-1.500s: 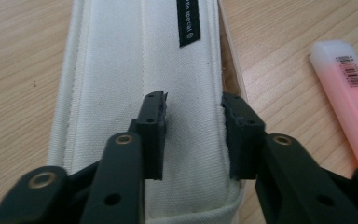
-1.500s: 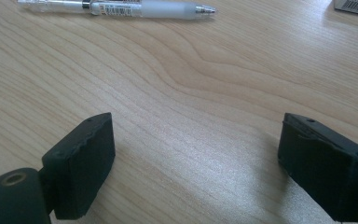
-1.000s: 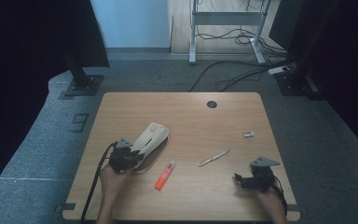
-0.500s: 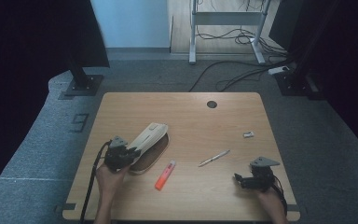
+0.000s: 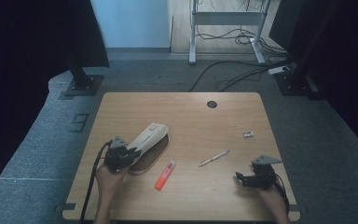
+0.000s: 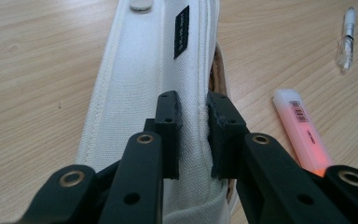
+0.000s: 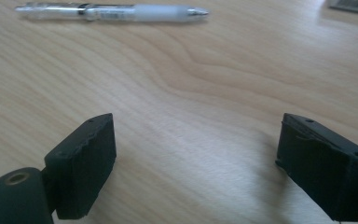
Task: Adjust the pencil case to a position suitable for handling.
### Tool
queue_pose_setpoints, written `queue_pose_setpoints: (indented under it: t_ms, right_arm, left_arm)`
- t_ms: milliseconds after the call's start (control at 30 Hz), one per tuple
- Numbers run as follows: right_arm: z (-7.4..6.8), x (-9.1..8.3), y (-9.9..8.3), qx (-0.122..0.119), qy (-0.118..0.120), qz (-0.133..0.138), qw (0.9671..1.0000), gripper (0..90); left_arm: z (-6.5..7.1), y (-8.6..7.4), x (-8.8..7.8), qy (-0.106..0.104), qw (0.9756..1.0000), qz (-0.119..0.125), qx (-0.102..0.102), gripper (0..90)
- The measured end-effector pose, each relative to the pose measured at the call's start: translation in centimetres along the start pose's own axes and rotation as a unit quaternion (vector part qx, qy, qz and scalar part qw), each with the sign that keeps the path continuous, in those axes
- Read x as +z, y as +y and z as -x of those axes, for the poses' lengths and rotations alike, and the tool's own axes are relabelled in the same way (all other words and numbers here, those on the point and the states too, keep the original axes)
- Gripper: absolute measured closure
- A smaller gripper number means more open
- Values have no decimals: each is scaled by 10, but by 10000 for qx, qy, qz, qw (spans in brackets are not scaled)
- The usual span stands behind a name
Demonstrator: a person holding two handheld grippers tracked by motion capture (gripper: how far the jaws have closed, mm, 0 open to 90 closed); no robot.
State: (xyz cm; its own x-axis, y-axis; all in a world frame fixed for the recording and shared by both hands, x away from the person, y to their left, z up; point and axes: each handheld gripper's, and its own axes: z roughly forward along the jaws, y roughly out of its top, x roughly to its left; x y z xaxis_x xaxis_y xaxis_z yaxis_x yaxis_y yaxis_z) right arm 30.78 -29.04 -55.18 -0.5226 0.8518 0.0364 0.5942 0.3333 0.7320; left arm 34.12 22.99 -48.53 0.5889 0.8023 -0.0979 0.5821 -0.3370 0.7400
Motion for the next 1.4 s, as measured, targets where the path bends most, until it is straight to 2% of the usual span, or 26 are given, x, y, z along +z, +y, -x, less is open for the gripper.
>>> queue_pose_setpoints:
  t_ms: [200,500,900,1100,1233,1400]
  right_arm:
    - [14,-2,12,-13,-214,7,9998,123]
    - [37,3,28,119,-317,33,9994,121]
    - [54,17,48,334,-457,53,9984,63]
    - [63,25,56,406,-456,45,9981,52]
    - [69,30,61,338,-537,-29,9980,58]
    - [74,36,67,436,-596,-8,9973,72]
  left_arm:
    - [0,0,-1,4,10000,-2,33,757]
    - [0,0,-2,-23,10000,33,12,756]
    - [-2,0,-2,-116,9999,23,7,752]
    - [-3,0,-2,-158,9999,33,-7,749]
    - [-3,0,-2,-171,9998,32,17,747]
    - [-4,0,-2,-185,9998,30,8,747]
